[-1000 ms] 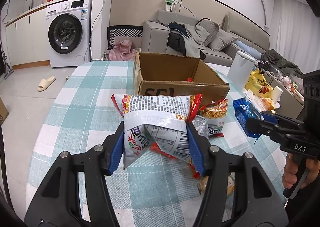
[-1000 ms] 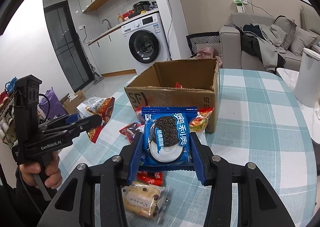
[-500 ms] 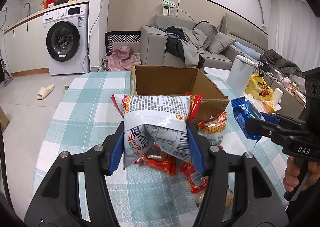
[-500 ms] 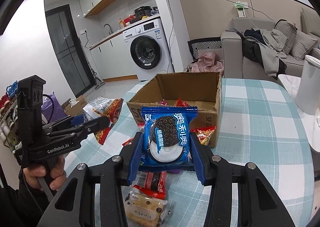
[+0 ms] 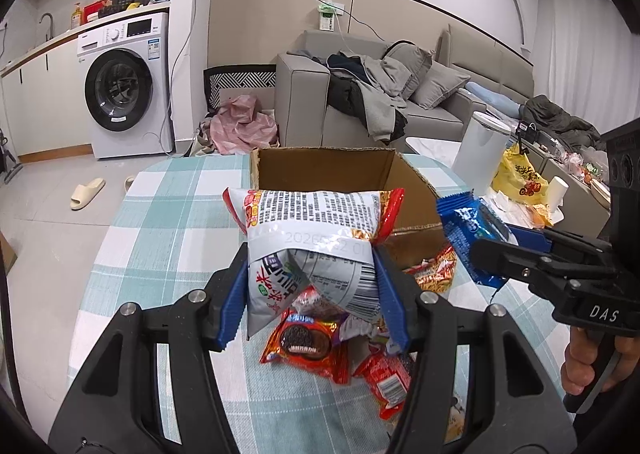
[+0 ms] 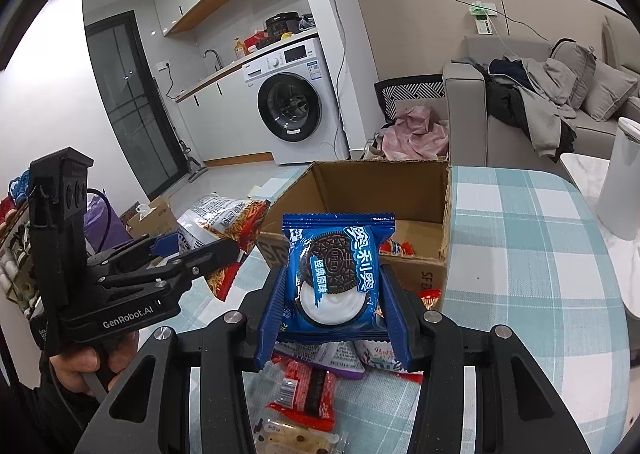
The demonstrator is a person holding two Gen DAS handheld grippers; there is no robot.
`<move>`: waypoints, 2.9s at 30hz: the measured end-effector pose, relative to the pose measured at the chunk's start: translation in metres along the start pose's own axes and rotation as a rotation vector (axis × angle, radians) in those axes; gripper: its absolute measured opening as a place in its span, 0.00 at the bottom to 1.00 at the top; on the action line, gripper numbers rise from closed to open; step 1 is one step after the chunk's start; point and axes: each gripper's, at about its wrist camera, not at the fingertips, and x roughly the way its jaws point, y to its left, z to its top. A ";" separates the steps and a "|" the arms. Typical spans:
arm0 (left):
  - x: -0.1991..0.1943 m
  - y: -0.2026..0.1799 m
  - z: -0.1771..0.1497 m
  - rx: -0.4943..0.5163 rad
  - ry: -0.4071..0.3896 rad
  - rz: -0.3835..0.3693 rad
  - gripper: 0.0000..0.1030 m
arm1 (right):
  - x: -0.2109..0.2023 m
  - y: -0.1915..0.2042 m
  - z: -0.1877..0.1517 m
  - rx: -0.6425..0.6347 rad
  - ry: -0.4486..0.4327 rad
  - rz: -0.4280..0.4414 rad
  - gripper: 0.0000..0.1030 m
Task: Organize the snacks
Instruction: 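Lift the white bag with the left gripper while the right gripper carries the blue pack over the box, then open the left gripper over the box while the right gripper releases the blue pack into it, then move both open grippers back toward the remaining snack packs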
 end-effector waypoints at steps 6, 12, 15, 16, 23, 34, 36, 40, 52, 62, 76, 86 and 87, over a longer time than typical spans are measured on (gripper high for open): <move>0.014 -0.002 0.010 0.002 0.009 -0.004 0.53 | 0.008 -0.003 0.010 0.011 0.010 -0.001 0.45; 0.031 -0.001 0.017 0.005 0.021 -0.006 0.54 | 0.018 -0.008 0.017 0.022 0.022 -0.006 0.45; 0.039 -0.001 0.021 0.009 0.025 -0.003 0.53 | 0.024 -0.012 0.020 0.027 0.029 -0.010 0.45; 0.041 -0.001 0.022 0.010 0.025 -0.003 0.53 | 0.026 -0.013 0.022 0.031 0.031 -0.012 0.45; 0.054 -0.001 0.032 0.013 0.015 -0.005 0.54 | 0.042 -0.019 0.028 0.045 0.053 -0.021 0.45; 0.067 -0.004 0.041 0.025 0.006 -0.007 0.53 | 0.061 -0.029 0.033 0.074 0.074 -0.036 0.45; 0.071 -0.005 0.043 0.027 0.006 -0.006 0.53 | 0.066 -0.032 0.035 0.081 0.078 -0.042 0.45; 0.078 -0.007 0.046 0.027 0.005 -0.002 0.53 | 0.070 -0.037 0.037 0.087 0.077 -0.049 0.45; 0.093 -0.010 0.053 0.050 0.031 0.012 0.60 | 0.059 -0.034 0.040 0.038 0.041 -0.101 0.61; 0.073 -0.004 0.044 0.057 0.020 0.014 0.82 | 0.049 -0.030 0.034 0.032 0.034 -0.103 0.79; 0.018 0.007 0.020 0.033 -0.020 0.045 0.99 | 0.021 -0.023 0.023 0.047 -0.001 -0.090 0.99; -0.020 0.015 -0.002 0.019 -0.033 0.068 0.99 | 0.000 -0.011 0.012 0.032 -0.019 -0.076 1.00; -0.022 0.015 -0.004 0.021 -0.031 0.073 0.99 | -0.002 -0.009 0.011 0.030 -0.020 -0.075 1.00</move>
